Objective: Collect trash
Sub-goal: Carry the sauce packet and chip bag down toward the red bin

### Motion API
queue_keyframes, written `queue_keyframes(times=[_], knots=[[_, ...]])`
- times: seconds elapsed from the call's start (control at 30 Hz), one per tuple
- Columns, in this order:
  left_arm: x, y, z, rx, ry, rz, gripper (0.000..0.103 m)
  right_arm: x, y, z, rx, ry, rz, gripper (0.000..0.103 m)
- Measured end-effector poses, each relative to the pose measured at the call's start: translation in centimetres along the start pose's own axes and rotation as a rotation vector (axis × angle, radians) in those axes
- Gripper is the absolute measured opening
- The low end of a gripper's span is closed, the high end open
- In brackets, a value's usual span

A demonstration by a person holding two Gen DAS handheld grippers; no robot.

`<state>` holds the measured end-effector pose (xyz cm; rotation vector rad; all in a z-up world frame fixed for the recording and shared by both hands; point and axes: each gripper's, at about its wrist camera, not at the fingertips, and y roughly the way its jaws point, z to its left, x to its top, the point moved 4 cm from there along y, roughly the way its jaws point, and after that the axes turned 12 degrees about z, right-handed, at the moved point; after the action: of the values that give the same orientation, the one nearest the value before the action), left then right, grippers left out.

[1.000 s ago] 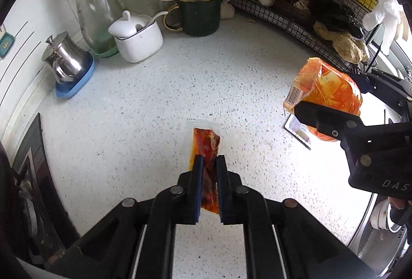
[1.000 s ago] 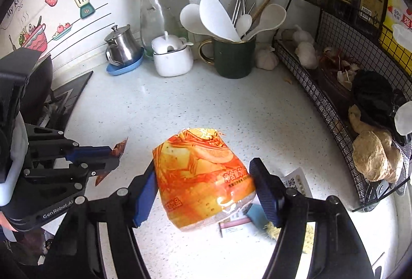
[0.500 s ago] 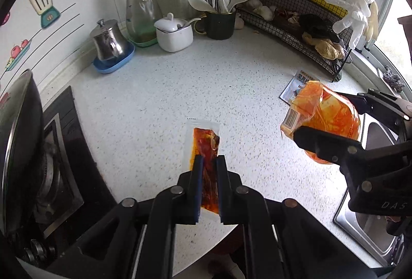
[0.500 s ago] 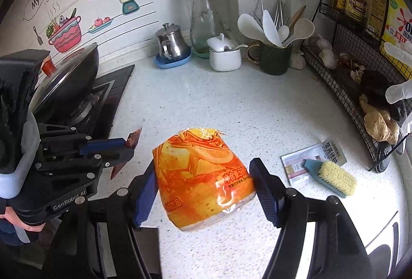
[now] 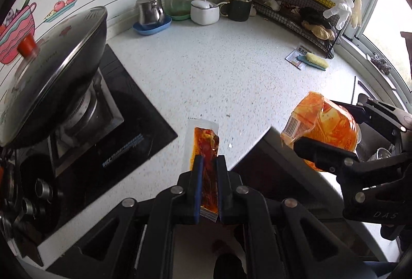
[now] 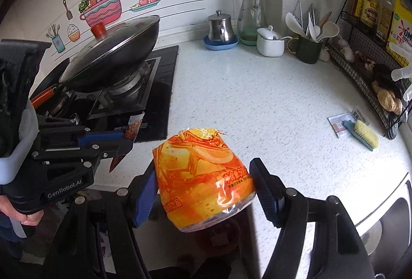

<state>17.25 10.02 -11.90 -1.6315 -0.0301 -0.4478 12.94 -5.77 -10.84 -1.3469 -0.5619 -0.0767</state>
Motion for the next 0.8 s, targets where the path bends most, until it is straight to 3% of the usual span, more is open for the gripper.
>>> queue_keyframes(times=[0.37, 0.6, 0.8], knots=[[-8.5, 3.1, 0.2, -0.055, -0.017, 0.109, 0.009, -6.8, 2.5, 3.4, -0.002, 0.069, 0.117, 0.067], [-11.7, 8.8, -1.0, -0.116, -0.016, 0.205, 0.009, -11.5, 7.1, 2.3, 0.004, 0.128, 0.185, 0.067], [-14.0, 16.2, -1.8, -0.129, 0.009, 0.28, 0.009, -15.3, 12.5, 0.6, -0.025, 0.164, 0.214, 0.067]])
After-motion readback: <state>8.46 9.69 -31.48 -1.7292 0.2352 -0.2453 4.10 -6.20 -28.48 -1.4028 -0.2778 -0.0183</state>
